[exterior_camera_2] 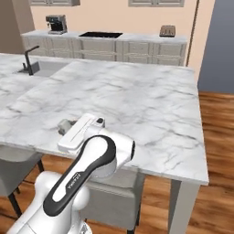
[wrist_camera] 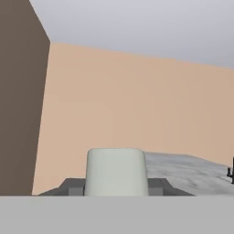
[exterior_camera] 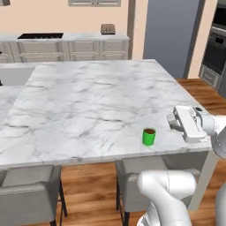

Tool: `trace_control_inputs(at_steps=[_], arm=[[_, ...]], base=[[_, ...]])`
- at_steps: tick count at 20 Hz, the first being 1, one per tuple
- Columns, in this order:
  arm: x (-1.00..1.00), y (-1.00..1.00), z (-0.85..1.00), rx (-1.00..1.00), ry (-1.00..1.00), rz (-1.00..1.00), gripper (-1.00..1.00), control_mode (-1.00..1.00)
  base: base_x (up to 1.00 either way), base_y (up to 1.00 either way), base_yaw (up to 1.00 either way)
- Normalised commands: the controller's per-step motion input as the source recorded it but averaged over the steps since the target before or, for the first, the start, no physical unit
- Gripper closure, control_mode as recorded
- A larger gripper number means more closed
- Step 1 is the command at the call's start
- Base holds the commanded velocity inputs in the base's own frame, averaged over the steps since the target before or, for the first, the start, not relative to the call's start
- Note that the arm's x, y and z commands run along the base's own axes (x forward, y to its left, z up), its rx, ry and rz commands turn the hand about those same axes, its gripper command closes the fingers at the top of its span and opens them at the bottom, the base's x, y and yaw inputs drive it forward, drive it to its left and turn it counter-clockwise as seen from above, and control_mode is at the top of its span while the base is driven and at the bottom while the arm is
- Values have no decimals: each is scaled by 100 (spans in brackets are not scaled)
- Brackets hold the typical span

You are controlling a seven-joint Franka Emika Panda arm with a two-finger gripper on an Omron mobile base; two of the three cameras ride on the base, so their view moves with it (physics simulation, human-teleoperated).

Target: Pick up the marshmallow and place it in the cup of hot chocolate on the dining counter.

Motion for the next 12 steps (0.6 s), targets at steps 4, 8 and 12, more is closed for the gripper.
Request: trace_control_inputs(at_steps=[4,8,12], arm=[[0,0,0,0,0,0,100,100],[0,0,0,0,0,0,100,100],[0,0,0,0,0,0,100,100]], base=[[67,-4,-43],[31,-2,-42],[60,0,-18]])
